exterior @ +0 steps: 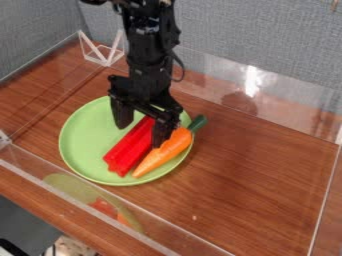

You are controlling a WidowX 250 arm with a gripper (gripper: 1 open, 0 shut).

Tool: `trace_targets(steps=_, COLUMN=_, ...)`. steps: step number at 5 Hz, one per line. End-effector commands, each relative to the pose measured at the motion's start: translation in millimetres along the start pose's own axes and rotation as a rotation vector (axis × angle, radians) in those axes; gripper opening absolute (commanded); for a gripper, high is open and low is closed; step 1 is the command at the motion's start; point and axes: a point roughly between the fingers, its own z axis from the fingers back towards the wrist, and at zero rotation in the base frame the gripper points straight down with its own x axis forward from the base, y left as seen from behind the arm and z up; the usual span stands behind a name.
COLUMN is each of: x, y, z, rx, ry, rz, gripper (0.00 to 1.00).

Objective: Put the red object on the right side

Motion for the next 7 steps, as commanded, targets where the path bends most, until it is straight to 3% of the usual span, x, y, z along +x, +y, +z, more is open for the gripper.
trace_targets(steps=1, x=11.1, y=0.8, z=26.2, rx=0.022, ry=-0.086, rz=0.032, gripper=1.0)
trace_targets(steps=3, x=12.4, y=-1.1, z=26.7, rx=0.015, ry=-0.089, rz=0.095, gripper=1.0)
trace_targets(steps=5, x=2.9, y=5.4, z=7.5, rx=-0.003, ry=-0.085, rz=0.017, gripper=1.0)
trace_targets(steps=7, x=7.5, y=10.3, z=-2.0, rx=0.014, ry=-0.079, rz=0.041, gripper=1.0)
